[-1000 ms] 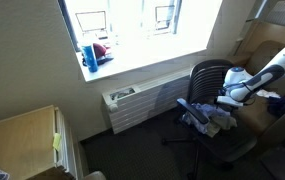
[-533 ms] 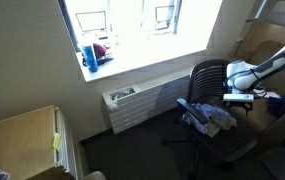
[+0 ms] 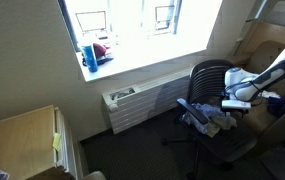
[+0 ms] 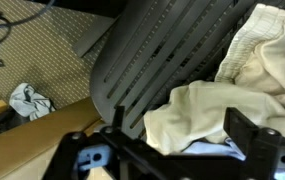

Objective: Move the brown clothing from the black chair to the brown chair

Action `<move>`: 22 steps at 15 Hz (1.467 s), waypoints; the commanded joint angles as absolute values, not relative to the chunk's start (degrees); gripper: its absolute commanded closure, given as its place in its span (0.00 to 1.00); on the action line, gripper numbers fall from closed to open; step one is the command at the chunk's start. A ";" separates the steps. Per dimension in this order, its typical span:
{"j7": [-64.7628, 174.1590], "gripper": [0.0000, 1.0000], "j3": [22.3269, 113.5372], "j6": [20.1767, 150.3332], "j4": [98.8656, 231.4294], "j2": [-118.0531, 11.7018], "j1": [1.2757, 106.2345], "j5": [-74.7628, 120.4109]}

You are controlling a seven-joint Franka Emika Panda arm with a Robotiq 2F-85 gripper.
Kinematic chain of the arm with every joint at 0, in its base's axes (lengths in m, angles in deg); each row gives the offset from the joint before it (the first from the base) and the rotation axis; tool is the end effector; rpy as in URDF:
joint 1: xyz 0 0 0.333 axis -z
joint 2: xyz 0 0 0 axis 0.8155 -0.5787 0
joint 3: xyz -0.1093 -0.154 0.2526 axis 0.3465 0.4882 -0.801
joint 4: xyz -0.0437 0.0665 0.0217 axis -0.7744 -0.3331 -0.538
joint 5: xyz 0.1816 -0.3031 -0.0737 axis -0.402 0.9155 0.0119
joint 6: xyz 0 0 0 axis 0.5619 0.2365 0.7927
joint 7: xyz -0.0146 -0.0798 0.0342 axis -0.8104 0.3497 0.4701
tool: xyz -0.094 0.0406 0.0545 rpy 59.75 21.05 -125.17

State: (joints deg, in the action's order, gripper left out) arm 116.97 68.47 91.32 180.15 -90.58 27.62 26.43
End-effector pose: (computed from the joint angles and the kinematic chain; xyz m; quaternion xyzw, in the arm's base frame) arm 0.4971 0.2018 0.0083 0.9303 -0.3144 -0.0837 0.1695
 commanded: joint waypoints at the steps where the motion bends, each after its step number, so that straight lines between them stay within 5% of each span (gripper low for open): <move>1: 118.63 0.00 70.07 107.28 175.83 -102.37 25.93 28.63; 8: 118.78 0.01 74.10 111.75 175.28 -106.79 21.25 25.17; 9: 119.67 0.26 75.62 111.76 174.83 -107.44 19.51 25.14; 11: 119.59 0.28 76.88 111.80 174.67 -107.72 18.14 25.01; 22: 119.61 1.00 78.22 111.05 172.17 -109.96 15.72 22.76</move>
